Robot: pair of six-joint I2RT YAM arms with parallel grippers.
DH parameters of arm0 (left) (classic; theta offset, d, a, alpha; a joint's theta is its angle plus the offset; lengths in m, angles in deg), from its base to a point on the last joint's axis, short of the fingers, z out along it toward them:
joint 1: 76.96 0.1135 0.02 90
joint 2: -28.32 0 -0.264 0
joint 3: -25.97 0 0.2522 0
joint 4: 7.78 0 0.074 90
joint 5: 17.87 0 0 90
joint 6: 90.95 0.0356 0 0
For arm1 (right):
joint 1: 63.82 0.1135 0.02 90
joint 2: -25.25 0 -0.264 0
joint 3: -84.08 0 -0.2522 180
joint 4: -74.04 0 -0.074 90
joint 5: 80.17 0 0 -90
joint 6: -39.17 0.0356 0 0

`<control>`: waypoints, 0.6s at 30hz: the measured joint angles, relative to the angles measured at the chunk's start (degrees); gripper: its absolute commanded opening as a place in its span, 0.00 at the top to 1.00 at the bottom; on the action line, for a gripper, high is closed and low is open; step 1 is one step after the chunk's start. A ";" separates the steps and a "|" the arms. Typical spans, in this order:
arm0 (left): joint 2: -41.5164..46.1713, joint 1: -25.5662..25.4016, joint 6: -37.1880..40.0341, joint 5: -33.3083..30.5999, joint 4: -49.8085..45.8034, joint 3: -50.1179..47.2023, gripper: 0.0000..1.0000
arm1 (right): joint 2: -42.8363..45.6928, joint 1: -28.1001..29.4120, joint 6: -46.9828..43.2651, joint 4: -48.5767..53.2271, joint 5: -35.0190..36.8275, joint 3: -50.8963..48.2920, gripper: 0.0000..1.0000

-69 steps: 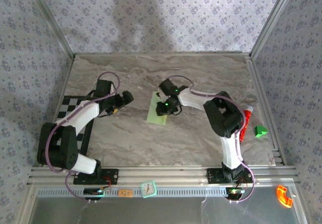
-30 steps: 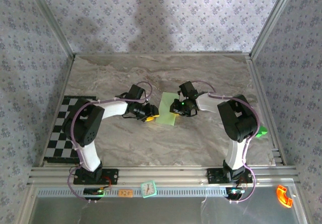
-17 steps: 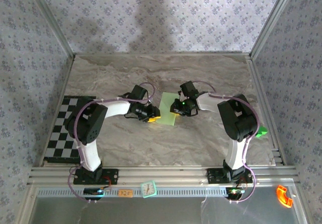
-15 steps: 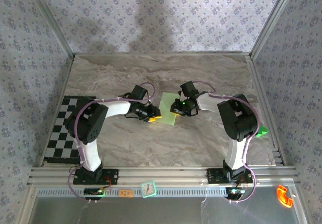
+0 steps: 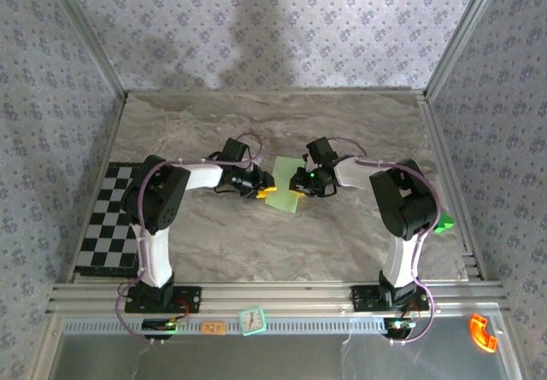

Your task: Fold a paper plane with a square sheet of paper (pick it up from the middle)

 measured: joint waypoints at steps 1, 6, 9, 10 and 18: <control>-0.20 0.31 -0.09 0.24 0.35 0.09 0.74 | 0.00 0.00 -0.02 0.00 -0.02 0.00 0.79; -1.25 1.14 -0.20 0.74 0.83 1.51 0.78 | 0.00 -0.22 -0.02 -0.22 -0.28 -0.11 0.79; -1.25 1.18 0.00 1.31 0.83 2.14 0.80 | 0.00 -0.22 -0.02 -0.72 -0.42 -0.22 0.79; -1.36 1.18 0.09 1.44 0.81 2.40 0.80 | 0.00 -0.22 -0.02 -0.92 -0.44 -0.28 0.78; -3.50 1.18 1.86 1.99 -0.11 4.70 0.86 | 0.00 -0.33 -0.02 -2.25 -0.94 -0.79 0.77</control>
